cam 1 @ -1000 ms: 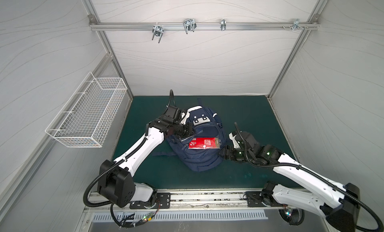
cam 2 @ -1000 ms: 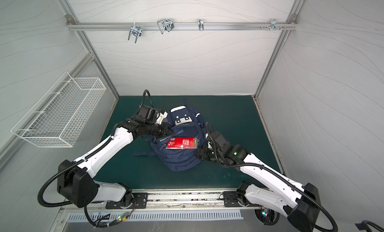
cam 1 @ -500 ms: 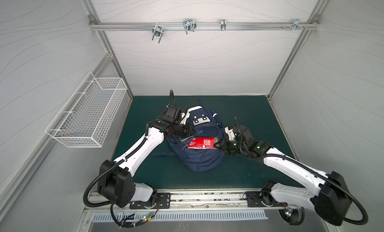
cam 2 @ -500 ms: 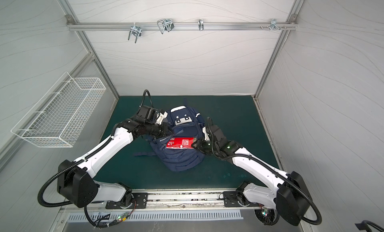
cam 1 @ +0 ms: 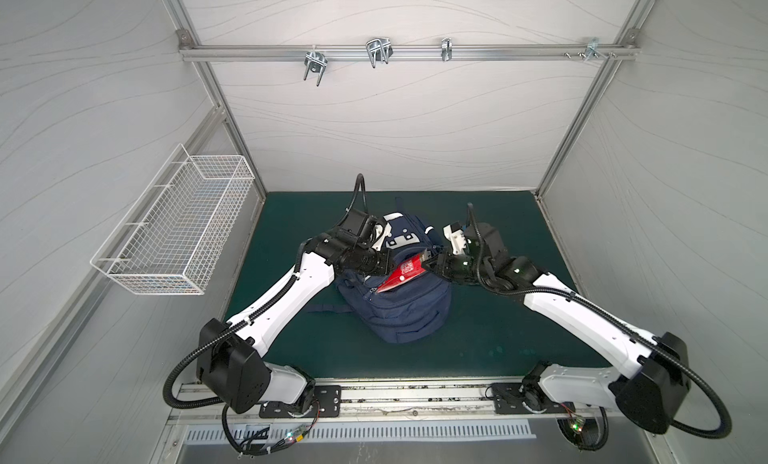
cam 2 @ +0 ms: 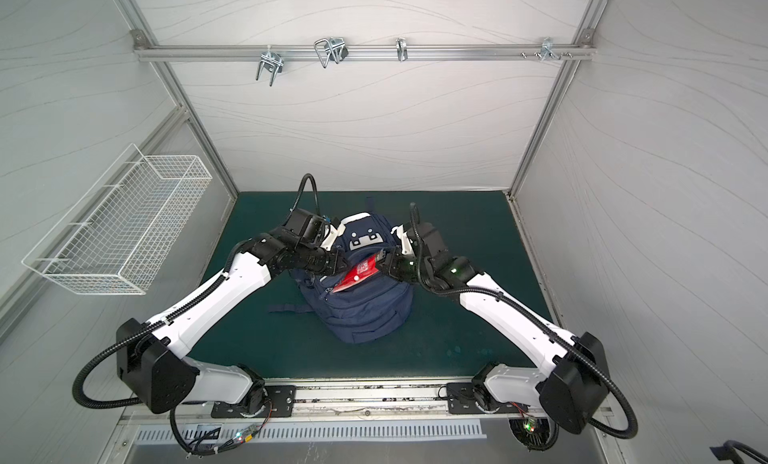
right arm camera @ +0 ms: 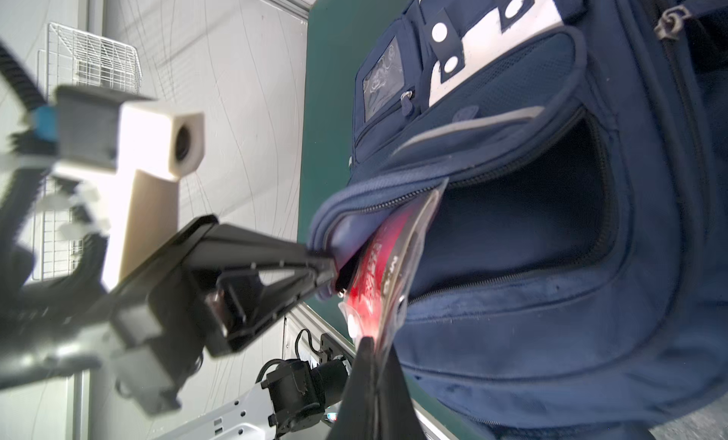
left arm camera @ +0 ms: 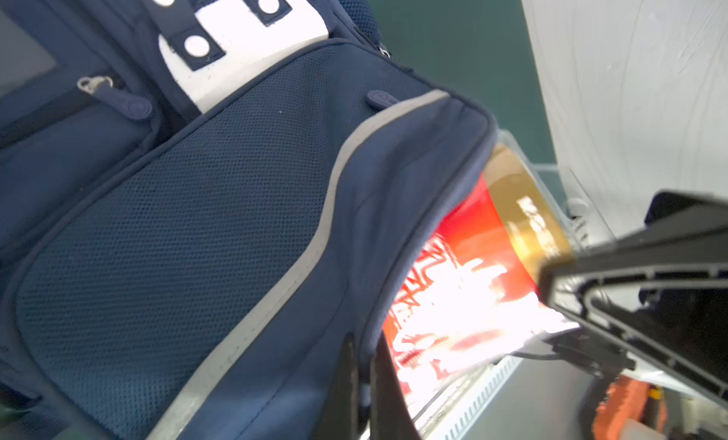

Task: Pack the student bag
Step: 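Push the red pen package deeper into the pocket with the right gripper, then release the pen package and withdraw the right gripper from the pocket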

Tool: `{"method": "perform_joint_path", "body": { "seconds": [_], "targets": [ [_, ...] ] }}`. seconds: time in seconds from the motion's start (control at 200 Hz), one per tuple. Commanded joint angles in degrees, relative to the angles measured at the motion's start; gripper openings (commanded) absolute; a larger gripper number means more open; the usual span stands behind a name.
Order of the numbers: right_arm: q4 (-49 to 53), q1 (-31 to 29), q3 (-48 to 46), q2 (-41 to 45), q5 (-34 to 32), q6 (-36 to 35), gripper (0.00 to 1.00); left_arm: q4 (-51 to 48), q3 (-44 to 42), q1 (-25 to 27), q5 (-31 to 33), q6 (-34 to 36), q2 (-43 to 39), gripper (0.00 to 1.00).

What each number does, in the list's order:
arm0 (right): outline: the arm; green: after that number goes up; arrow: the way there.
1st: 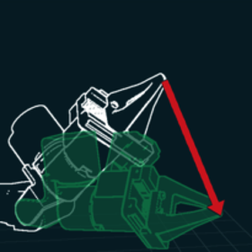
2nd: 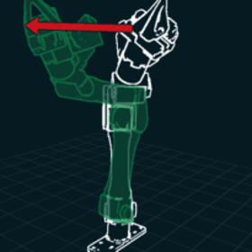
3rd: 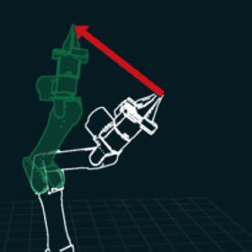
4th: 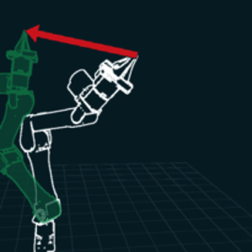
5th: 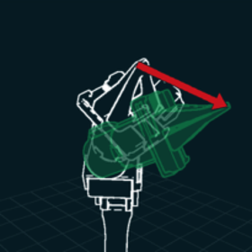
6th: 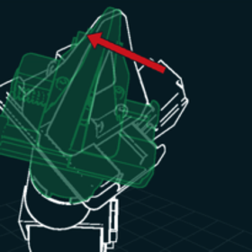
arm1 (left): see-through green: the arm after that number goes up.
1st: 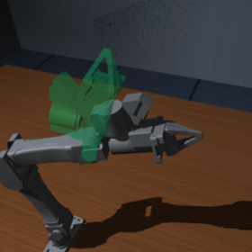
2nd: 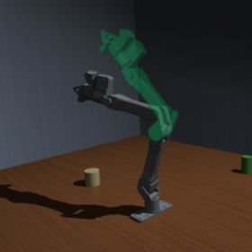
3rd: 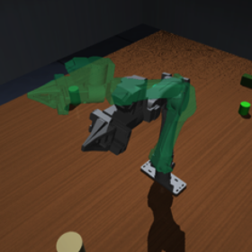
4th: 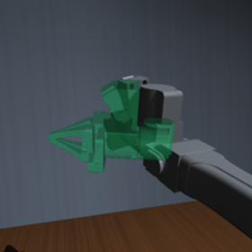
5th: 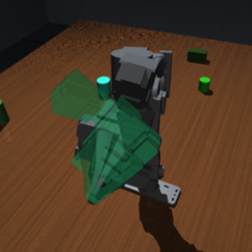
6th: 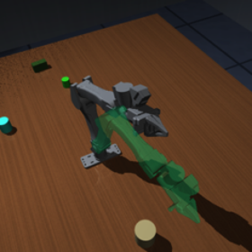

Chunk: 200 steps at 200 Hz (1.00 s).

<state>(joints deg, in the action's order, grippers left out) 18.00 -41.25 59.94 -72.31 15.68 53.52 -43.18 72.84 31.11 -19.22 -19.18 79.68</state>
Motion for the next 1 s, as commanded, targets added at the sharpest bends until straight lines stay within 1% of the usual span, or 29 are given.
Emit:
{"method": "perform_joint_path", "body": {
  "seconds": [0.0,0.105,0.21,0.255,0.345,0.43,0.535,0.66,0.73,0.866,0.936,0.996],
  "targets": [
    [-1.96,0.22,-0.36,-4.16,0.45,0.95,0.00,2.38,5.30,1.88,-2.49,2.13,-2.21,0.00],
    [-7.52,0.30,-1.99,-5.92,1.17,3.09,0.00,3.97,5.12,2.07,-3.55,1.78,-2.95,0.00],
    [-12.00,0.22,-2.02,-9.03,3.36,4.56,0.00,4.26,5.12,2.02,-5.62,1.13,-2.06,0.00],
    [-15.40,0.29,-2.81,-9.97,4.11,6.03,0.00,4.62,4.90,2.15,-6.59,0.77,-1.81,0.00],
    [-20.85,0.30,-4.45,-11.71,3.50,9.58,0.00,6.34,3.78,2.05,-7.21,-0.21,-2.05,0.00],
    [-22.96,0.85,-5.21,-12.41,2.86,12.57,0.00,6.71,3.36,2.06,-7.16,-0.42,-2.06,0.00],
    [-22.70,2.19,-8.43,-7.96,-0.58,15.19,0.00,5.81,2.97,2.08,-5.81,0.26,-2.42,0.00],
    [-11.46,4.09,-8.18,-0.75,-4.65,12.76,0.00,5.84,1.50,2.08,-3.36,0.87,-3.54,0.00],
    [-8.09,5.78,-9.21,2.27,-4.32,13.99,0.00,6.27,0.81,2.03,-2.30,1.19,-4.04,0.00],
    [-7.96,6.06,-11.57,4.66,-2.46,17.39,0.00,8.02,-0.42,2.11,-1.69,2.35,-5.03,0.00],
    [-10.36,5.27,-12.97,5.90,-3.41,19.25,0.00,7.95,-0.18,2.11,-1.60,3.11,-4.84,0.00],
    [-11.75,4.45,-12.83,4.97,-4.46,18.82,0.00,7.84,0.18,2.18,-3.02,3.35,-4.45,0.00]
  ]
}}
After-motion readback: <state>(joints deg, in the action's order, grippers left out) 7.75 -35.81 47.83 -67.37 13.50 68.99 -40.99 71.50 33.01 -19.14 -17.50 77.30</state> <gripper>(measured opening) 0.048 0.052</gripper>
